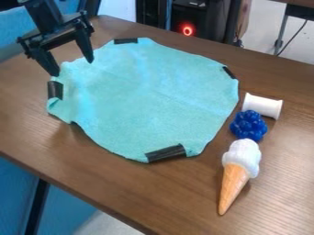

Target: Fold the cloth from bottom left to top right

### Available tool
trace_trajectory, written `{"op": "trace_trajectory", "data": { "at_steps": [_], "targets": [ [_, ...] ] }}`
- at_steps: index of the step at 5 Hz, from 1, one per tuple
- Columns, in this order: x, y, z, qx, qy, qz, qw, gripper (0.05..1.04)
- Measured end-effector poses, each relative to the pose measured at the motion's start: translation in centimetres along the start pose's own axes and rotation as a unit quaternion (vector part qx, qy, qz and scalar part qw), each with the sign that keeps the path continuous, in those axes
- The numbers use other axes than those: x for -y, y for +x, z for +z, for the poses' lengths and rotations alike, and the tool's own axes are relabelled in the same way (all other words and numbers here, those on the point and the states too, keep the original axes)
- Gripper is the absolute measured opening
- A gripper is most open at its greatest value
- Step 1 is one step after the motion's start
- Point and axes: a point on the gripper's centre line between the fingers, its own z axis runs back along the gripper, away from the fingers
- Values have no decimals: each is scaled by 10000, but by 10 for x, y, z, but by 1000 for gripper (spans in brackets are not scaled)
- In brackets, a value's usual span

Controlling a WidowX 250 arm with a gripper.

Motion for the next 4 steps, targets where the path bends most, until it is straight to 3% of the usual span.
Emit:
{"op": "trace_trajectory", "data": {
  "at_steps": [1, 4],
  "targets": [
    [-4, -2, -10, -147, 45, 41, 9999, 1001],
    [-26, -1, -17, -39, 629, -315, 9975, 1001]
  ]
}}
